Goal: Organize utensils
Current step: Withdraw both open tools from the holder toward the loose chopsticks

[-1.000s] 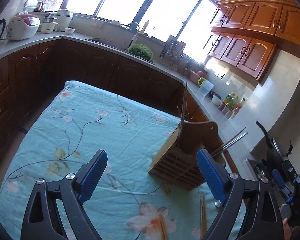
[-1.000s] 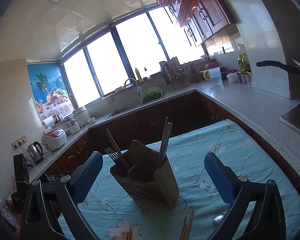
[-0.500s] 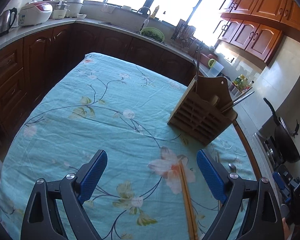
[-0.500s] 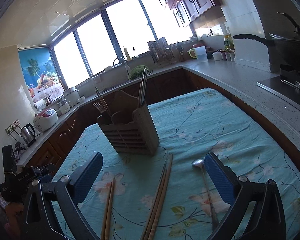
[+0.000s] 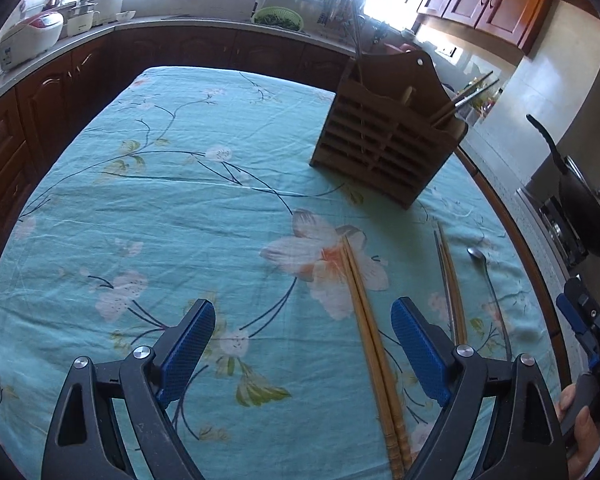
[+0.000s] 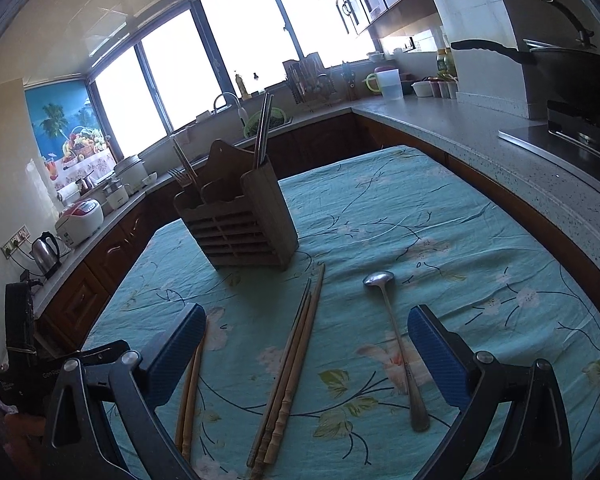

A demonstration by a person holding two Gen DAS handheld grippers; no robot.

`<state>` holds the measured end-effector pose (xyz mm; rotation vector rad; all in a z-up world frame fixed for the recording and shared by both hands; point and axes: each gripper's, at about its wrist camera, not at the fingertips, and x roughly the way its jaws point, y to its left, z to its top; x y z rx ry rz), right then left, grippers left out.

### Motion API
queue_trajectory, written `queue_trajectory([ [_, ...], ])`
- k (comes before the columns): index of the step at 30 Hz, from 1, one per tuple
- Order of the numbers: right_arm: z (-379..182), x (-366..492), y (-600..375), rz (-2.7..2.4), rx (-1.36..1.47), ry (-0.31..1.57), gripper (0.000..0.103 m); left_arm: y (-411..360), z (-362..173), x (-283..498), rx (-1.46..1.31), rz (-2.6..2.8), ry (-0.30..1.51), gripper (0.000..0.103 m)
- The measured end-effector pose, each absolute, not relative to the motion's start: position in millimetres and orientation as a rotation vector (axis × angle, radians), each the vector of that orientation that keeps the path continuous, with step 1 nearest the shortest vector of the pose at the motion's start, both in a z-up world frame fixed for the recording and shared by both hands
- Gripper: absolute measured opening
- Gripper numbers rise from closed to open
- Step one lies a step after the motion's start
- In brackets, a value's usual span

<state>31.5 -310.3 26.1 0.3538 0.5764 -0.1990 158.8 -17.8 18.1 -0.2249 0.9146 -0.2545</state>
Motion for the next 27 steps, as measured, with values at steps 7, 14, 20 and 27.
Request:
queue_trajectory([
  [7, 19, 45, -316, -0.198, 0.37, 0.625, 0.068, -50, 0, 184, -0.159, -0.258, 0.982, 0.069],
  [14, 2, 71, -322, -0.185, 0.383, 0.713, 0.042, -73, -20, 210, -0.09, -0.239, 1.024, 0.051],
  [20, -18, 102, -322, -0.175, 0.371, 0.788, 0.034, -92, -25, 216, 0.007, -0.228, 1.009, 0.047],
  [27, -44, 145, -331, -0.197, 0.339, 0.886, 0.018, -97, -26, 222, 0.071, -0.289, 1.021, 0.018],
])
